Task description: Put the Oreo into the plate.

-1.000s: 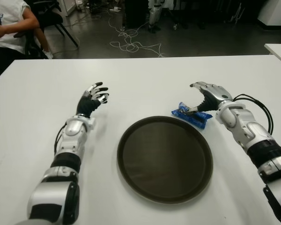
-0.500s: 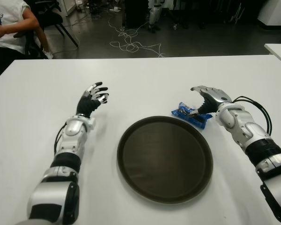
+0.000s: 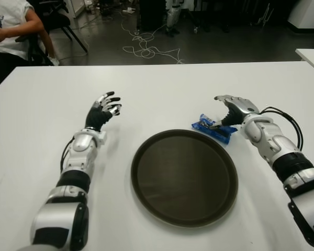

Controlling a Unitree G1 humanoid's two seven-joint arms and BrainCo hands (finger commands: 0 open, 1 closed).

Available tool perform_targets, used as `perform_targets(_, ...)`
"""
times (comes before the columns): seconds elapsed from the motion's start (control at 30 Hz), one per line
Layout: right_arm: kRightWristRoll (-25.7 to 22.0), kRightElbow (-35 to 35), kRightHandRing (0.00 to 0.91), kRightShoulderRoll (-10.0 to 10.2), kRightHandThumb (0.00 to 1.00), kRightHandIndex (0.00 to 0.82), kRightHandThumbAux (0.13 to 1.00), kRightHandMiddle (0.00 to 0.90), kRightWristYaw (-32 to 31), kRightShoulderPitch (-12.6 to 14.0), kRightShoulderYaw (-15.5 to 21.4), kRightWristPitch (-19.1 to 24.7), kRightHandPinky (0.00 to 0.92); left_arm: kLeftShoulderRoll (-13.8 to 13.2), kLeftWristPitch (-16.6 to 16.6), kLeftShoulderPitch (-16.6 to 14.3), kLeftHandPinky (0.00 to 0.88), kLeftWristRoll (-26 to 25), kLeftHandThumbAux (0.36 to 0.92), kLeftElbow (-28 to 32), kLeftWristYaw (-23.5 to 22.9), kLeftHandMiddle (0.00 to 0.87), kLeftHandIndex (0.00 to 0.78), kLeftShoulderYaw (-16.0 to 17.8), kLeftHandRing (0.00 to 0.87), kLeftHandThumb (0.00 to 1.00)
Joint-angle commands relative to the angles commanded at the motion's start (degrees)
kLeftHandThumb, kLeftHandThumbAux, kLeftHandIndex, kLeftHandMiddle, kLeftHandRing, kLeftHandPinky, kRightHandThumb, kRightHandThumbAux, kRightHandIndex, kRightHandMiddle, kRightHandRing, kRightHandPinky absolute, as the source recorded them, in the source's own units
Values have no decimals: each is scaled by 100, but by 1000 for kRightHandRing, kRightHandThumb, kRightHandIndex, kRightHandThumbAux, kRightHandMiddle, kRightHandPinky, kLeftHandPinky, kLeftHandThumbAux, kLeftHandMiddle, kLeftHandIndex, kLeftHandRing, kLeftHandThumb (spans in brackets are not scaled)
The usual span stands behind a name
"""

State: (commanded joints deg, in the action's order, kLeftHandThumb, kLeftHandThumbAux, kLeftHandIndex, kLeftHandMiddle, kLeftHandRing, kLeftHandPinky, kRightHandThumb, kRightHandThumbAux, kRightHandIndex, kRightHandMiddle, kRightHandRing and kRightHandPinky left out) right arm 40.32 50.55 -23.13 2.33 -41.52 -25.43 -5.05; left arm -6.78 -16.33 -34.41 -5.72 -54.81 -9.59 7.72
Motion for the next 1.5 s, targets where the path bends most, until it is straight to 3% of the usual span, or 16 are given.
perform_targets(0.3,11,239,196,68,0,108,628,165,89,-85,-10,20,214,-7,34,-5,339,7,820,8,8,257,174,-9,270,268)
perform_targets(0.73,40,568,230,159,0,121,624,190,318,-199,-159,-13,264,-2,54,9,331,74,808,56,110,258,179,-48,263,233)
perform_targets(1.2,100,839,265,570,0,148,598,232,522,-157,-474,-106,276,23,91,-6,325,74,805,55,138,259,172,-33,268,224)
perform_targets(1.5,105,862,267,646,0,156,600,229,444,-118,-656,-249,294,16,64,-21,321,81,823,14,117,260,183,-36,264,240)
